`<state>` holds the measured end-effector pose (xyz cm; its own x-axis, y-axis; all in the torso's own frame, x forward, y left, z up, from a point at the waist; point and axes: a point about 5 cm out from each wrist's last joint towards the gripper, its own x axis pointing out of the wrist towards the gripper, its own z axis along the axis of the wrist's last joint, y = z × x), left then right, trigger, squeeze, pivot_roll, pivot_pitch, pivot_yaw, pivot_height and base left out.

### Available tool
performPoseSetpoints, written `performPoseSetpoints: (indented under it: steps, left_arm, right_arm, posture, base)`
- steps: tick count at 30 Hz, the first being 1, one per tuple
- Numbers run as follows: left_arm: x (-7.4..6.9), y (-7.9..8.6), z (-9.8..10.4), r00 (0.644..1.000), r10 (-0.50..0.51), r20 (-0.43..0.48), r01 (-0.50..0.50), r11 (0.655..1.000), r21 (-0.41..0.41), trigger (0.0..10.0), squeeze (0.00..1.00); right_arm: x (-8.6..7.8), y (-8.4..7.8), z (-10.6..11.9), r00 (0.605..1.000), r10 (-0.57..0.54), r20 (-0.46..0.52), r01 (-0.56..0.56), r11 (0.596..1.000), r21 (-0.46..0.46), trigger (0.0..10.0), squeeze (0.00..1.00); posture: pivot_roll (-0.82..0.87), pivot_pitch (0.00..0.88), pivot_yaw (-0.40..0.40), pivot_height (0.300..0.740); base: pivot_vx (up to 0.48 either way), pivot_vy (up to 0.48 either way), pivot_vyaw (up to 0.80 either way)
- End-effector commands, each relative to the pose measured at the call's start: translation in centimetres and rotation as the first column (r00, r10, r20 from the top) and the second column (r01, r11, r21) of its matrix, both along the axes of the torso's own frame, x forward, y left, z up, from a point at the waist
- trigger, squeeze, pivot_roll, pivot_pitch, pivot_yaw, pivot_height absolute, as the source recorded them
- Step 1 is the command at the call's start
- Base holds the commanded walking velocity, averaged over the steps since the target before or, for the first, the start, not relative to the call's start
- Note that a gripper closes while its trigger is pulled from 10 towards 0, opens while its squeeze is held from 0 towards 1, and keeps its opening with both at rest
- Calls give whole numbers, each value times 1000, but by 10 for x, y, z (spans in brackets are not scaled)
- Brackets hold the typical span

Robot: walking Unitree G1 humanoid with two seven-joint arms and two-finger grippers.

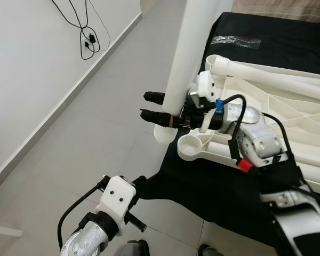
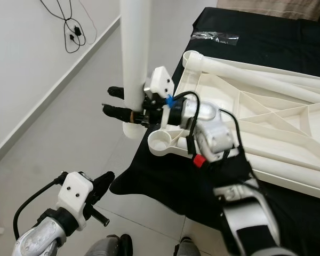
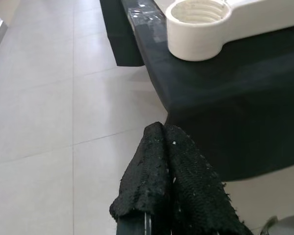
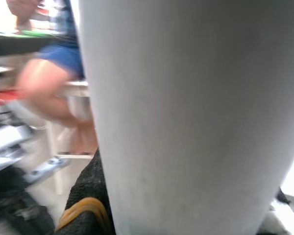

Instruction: Building children table

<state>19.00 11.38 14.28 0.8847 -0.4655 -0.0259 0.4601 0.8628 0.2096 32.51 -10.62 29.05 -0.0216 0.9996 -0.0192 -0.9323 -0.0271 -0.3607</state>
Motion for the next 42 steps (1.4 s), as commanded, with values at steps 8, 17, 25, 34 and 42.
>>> performPoseSetpoints:
  steps: [8,17,25,34,42]
  left_arm:
    - [-26,-6,2,1000,-24,8,24,999,34,10000,0]
    - [-44,-8,11,998,-48,40,46,998,51,10000,0]
    - [-46,-8,14,998,-38,48,35,998,58,10000,0]
    - [-46,-6,14,999,-22,47,19,998,59,10000,0]
    - [-44,-3,15,999,-12,50,10,998,55,10000,0]
  right_arm:
    - [8,-4,32,974,224,-47,-225,973,-39,10000,0]
    - [7,-7,47,973,232,3,-228,958,-174,10000,0]
    - [2,-10,49,967,256,19,-247,947,-208,10000,0]
    - [1,-17,40,966,257,-14,-255,949,-184,10000,0]
    - [0,-21,35,963,266,-41,-269,947,-173,10000,0]
  posture:
    - [145,369,15,740]
    - [172,405,17,740]
    - [173,412,11,740]
    - [183,407,22,740]
    - [180,407,32,740]
  base:
    - [0,0,0]
    - [0,0,0]
    - [0,0,0]
    - [0,0,0]
    - [0,0,0]
